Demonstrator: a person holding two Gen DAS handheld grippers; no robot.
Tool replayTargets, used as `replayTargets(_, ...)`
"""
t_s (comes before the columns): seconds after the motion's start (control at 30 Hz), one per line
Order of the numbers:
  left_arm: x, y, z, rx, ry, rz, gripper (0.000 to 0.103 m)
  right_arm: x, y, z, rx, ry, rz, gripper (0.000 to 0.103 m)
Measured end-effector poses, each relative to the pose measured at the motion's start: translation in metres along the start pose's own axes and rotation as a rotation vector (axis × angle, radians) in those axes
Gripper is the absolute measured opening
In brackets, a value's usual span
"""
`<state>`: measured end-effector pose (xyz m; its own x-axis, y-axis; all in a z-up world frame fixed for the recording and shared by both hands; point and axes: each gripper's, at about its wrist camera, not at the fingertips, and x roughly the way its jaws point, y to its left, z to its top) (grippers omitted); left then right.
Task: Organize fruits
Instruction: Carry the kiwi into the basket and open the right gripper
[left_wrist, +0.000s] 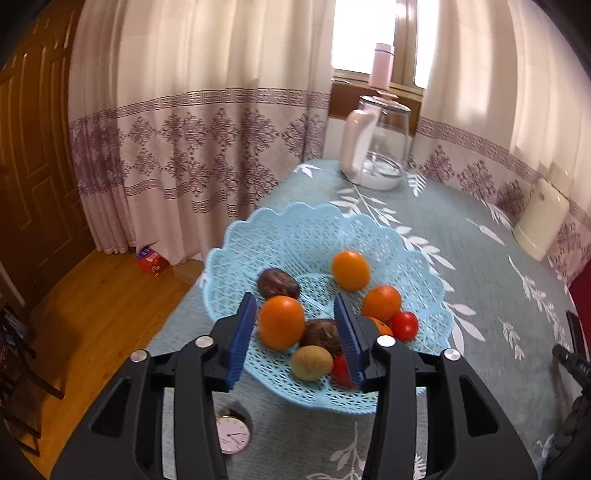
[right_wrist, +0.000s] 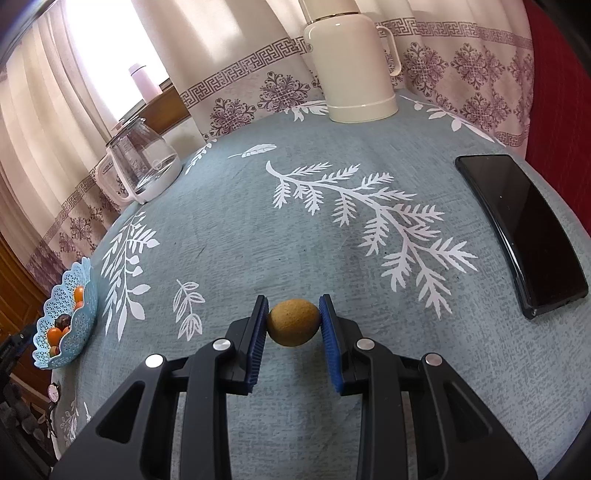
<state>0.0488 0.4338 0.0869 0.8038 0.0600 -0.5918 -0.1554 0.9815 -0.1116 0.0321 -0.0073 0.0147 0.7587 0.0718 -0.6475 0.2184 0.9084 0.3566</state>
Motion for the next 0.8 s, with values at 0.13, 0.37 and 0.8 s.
replayTargets(0.13,-0.005,0.009,0.003,-0.028,-0.016,0.009,0.065,0.000,0.000,0.000,-0.002,0.001,-0.002,0.029)
replayTargets(0.37,-0.006,0.013,0.005,-0.049,-0.015,0.015,0.074,-0.005,0.027,-0.001,-0.060,0.003,0.049,0.029)
replayTargets(0.8,-0.007,0.014,0.006,-0.058,-0.019,0.003,0.075,-0.009,0.182,-0.026,-0.306,0.065,0.371,0.029)
